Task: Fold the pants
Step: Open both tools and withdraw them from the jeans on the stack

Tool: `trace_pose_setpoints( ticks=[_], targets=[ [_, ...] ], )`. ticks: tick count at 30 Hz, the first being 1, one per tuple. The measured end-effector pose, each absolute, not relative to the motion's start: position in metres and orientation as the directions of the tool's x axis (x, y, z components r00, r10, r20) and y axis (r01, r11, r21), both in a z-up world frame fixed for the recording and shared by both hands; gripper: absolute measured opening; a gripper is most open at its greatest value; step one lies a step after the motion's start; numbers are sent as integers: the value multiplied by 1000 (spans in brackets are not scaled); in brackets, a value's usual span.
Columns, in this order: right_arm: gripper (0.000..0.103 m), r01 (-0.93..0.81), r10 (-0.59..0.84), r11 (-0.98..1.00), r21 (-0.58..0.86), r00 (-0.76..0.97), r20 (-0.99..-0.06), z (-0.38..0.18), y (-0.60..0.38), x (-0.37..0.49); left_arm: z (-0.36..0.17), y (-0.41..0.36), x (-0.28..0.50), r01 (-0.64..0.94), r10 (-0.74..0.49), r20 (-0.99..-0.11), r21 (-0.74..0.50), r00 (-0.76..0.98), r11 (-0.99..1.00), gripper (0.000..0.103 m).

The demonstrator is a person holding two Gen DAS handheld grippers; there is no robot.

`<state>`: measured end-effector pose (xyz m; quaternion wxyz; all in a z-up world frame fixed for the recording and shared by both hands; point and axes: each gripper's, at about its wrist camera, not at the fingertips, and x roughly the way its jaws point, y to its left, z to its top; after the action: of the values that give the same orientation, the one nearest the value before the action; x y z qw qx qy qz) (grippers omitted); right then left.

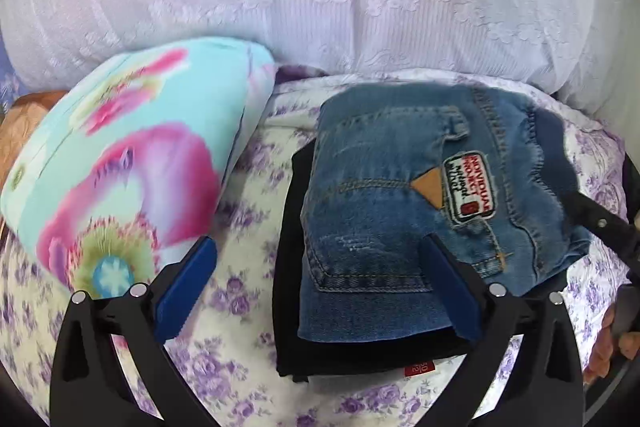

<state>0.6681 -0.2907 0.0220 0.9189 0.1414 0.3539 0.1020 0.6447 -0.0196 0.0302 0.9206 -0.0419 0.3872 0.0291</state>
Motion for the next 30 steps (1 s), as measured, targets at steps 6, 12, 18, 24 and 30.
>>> trace_pose_setpoints(
  ticks=[6,12,18,24,30],
  targets=[
    [99,-84,210,970,226,757,-619,36,-281,653,51,-35,619,-76,43,-655,-22,754,997,98],
    [99,-75,59,997,9,695,-717,14,-256,652,71,-76,565,-39,128,-464,197,877,980,98],
    [99,-56,103,994,90,702,-704,9,-264,648,76,-101,514,-14,110,-365,254,925,967,98],
    [99,-100,91,995,28,710,-698,10,-254,632,72,-103,493,0,82,-377,214,923,977,98],
    [99,-120,151,988,92,724,-674,4,-260,599,66,-101,469,-19,101,-373,216,922,976,98]
  ],
)
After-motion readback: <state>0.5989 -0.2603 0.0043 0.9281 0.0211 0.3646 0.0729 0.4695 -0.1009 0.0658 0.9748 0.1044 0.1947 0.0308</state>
